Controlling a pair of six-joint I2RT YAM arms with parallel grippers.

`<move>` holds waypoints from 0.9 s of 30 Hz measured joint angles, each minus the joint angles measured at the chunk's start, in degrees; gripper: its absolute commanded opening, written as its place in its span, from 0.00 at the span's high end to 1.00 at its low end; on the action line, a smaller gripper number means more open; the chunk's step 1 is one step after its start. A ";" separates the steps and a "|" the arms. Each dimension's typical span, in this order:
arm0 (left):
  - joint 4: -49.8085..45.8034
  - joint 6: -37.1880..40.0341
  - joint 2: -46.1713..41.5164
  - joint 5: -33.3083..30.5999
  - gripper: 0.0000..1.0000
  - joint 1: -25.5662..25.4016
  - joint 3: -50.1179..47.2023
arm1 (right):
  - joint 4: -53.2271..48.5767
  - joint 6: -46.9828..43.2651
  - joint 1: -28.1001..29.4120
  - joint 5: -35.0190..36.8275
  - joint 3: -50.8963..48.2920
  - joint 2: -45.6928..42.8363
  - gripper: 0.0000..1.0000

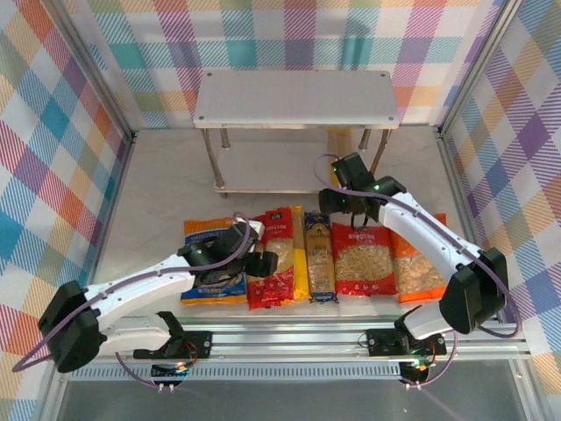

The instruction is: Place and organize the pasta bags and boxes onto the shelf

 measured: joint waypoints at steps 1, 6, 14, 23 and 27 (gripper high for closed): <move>-0.39 -0.61 1.29 -0.44 0.21 -1.27 0.72 | -0.04 0.44 0.66 -0.20 -0.98 -0.50 0.16; -1.29 -3.06 7.93 -1.27 0.18 -5.51 4.33 | -0.87 2.54 2.84 -1.38 -4.74 -1.84 0.13; -1.42 -6.03 12.96 -0.33 0.14 -5.77 5.55 | -0.81 3.69 2.84 -1.99 -6.32 -5.84 0.09; -1.33 -7.45 17.05 2.43 0.13 -5.77 7.19 | -0.81 4.04 2.84 -1.97 -7.82 -8.79 0.06; -1.33 -8.00 18.80 2.86 0.12 -5.77 7.41 | -0.79 4.04 2.84 -1.95 -8.11 -8.98 0.06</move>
